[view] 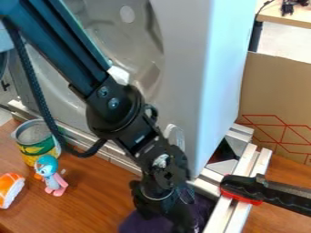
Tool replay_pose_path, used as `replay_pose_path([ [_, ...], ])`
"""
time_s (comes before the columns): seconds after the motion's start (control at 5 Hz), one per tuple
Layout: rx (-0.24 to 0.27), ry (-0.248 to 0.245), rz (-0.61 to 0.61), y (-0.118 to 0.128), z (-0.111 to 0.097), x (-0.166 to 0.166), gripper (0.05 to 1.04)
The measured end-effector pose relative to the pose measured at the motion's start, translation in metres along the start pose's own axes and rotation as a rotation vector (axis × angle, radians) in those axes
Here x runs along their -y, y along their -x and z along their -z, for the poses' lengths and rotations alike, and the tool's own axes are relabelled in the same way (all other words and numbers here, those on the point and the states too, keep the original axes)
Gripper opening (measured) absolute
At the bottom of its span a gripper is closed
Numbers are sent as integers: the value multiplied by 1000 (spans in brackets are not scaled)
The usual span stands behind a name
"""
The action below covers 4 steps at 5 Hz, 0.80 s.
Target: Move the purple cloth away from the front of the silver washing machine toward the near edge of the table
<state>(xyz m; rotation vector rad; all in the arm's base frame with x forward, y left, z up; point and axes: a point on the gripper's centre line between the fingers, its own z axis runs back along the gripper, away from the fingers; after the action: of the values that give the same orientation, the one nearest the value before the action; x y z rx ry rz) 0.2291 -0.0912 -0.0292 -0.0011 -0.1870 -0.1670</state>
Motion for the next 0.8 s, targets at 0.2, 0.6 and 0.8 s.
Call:
replay_pose_path([
  [0.2,-84,-18,-19,19,-3,5,1001],
  [0.6,-162,36,-6,29,-3,12,1001],
  [0.8,-198,73,-15,42,-7,7,1001],
])
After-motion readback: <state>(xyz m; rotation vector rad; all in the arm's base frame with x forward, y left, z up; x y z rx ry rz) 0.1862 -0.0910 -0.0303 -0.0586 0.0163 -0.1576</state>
